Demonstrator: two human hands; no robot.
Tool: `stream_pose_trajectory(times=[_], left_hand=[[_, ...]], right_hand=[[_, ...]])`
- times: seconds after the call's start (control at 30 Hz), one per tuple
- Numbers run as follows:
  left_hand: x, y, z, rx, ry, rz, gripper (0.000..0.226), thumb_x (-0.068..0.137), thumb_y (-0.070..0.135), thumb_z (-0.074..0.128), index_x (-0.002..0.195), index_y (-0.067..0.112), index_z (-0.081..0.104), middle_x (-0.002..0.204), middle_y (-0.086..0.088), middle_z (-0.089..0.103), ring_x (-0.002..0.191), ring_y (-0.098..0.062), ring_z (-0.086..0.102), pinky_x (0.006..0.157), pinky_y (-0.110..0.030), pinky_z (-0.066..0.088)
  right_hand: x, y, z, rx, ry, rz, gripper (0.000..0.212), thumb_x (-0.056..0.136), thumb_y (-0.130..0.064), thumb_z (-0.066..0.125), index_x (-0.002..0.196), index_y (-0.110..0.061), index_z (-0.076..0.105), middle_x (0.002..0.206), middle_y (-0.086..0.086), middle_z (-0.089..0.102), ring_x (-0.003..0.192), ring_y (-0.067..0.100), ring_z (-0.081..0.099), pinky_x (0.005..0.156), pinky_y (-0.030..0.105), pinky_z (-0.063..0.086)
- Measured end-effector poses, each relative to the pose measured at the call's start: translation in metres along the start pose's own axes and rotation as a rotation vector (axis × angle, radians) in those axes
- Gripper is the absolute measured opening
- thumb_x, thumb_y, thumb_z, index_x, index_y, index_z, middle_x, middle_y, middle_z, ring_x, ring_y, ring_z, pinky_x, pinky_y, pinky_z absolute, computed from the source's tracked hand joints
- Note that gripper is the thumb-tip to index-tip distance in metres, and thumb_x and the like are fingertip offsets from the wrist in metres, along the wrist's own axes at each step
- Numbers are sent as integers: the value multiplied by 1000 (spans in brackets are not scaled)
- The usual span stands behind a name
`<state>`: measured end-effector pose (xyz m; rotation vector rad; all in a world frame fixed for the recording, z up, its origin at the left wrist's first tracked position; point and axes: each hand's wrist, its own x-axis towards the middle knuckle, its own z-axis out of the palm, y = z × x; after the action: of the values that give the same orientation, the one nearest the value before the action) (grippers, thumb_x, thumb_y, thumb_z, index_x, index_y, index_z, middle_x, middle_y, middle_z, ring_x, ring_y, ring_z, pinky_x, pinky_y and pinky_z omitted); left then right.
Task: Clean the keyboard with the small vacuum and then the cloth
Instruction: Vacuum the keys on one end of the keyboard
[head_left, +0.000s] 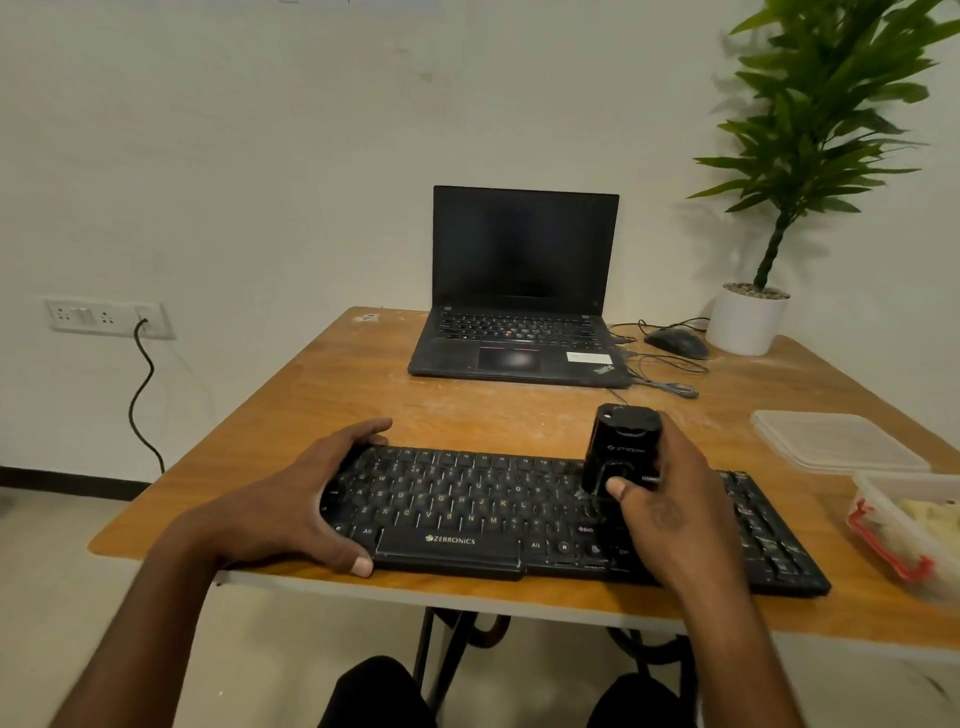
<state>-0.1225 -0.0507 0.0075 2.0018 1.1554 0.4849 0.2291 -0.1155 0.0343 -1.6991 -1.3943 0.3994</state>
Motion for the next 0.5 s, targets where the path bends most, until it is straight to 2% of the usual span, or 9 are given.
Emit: stream_pose_trajectory(times=[0.07,0.13,0.2,0.27,0.4,0.5], left_hand=[[0,-1,0,-10,6,1,132,52,53,101,150,72,13,154,29,29,136,3,42,102,-19,47],[0,-1,0,-9,4,3,132,52,53,101,150,72,13,154,29,30,135,6,43,101,-16,47],[0,0,1,-5,2,7,132,52,53,101,150,72,14,154,30,31,132,10,43,99,-15,47],[-1,0,0,-9,2,3,131,53,53,101,150,72,14,153,30,31,132,11,43,99,-15,47],[0,-1,0,-10,-1,8,132,53,54,101,151,71,14,154,30,30,133,12,42,103,-18,46],[0,-2,-1,-18,-6,4,132,53,53,100,150,71,14,153,32,30,130,16,42,101,-16,47]], right_hand=[[-4,-7,7,12,-9,-23,54,88,-10,70,129,-37,48,115,-10,66,105,18,63,84,40,54],[-10,-16,19,23,-65,-47,55,89,-9,69,133,-35,47,115,-9,65,102,15,63,80,37,55],[-13,-19,27,56,-124,-70,54,89,-9,69,131,-36,49,113,-16,63,100,7,61,80,33,54],[-13,-17,23,126,-177,-69,50,89,-7,69,120,-42,50,107,-26,61,97,-4,58,77,26,50],[-11,1,-5,110,-130,-27,58,88,-6,68,127,-45,50,107,-22,62,102,8,59,69,27,40],[-12,11,-21,48,-48,-10,55,88,-8,70,128,-40,51,98,-23,57,99,11,56,76,34,40]])
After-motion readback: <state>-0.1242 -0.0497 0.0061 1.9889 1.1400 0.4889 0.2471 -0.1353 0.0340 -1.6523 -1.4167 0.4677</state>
